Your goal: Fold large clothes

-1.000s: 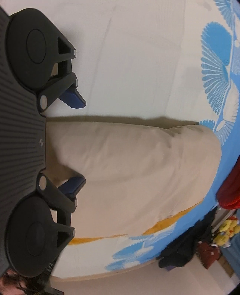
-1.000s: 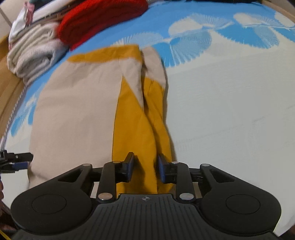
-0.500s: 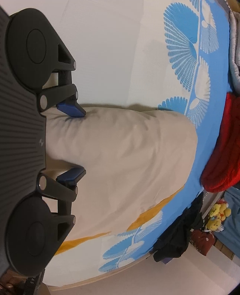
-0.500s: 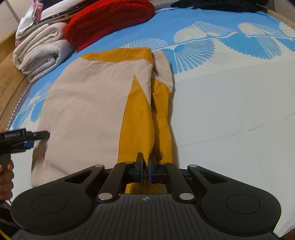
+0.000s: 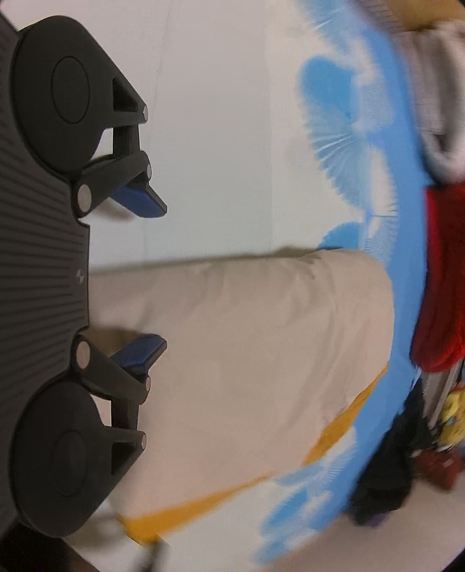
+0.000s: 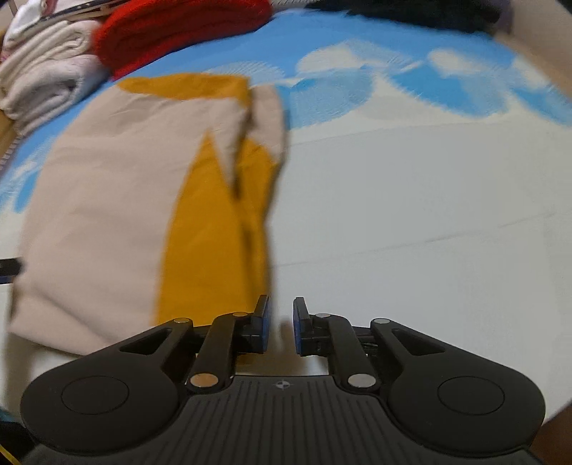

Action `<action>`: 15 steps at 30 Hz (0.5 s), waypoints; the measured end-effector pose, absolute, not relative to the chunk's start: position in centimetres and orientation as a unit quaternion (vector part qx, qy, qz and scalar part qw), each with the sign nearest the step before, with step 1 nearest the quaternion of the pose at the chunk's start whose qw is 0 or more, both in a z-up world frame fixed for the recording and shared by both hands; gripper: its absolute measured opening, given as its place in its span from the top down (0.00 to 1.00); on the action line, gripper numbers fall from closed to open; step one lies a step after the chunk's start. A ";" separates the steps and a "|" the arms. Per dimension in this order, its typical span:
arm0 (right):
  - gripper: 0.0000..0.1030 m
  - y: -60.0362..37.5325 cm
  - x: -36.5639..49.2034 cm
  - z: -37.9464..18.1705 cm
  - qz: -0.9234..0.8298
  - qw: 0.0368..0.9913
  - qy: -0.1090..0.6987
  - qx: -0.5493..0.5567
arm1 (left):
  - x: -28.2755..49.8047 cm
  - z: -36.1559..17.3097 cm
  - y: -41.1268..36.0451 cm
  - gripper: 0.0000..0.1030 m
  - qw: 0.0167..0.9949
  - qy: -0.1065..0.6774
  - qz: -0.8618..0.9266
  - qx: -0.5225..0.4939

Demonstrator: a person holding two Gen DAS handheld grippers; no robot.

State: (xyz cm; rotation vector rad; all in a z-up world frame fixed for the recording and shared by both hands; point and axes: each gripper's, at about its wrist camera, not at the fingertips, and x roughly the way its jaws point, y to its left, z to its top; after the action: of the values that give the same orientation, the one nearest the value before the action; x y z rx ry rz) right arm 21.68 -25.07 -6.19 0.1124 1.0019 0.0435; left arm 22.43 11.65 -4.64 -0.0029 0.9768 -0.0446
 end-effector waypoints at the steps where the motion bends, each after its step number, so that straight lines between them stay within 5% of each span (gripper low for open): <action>1: 0.89 -25.1 21.1 -5.6 0.015 0.884 0.466 0.041 | 21.4 -4.0 11.0 0.20 0.889 0.457 -0.008 0.031; 3: 0.82 -25.0 19.5 -3.9 0.013 0.903 0.429 0.020 | 18.9 -2.7 10.0 0.07 0.902 0.426 0.007 0.061; 5: 0.55 -24.7 17.8 -2.4 0.016 0.917 0.398 -0.004 | 16.3 -1.2 9.4 0.00 0.918 0.393 0.010 0.060; 6: 0.51 -24.6 16.8 -1.7 0.019 0.924 0.383 -0.014 | 14.8 -0.4 8.9 0.00 0.925 0.375 0.011 0.059; 15: 0.50 -23.2 9.0 2.0 0.021 0.947 0.321 -0.005 | 3.1 3.7 2.8 0.00 0.955 0.293 -0.013 0.037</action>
State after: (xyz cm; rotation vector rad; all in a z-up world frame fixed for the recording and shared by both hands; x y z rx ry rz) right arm 9.01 -23.18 2.04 -0.0095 0.6529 0.0432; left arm 3.14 2.77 3.70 0.0747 0.5959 -0.0263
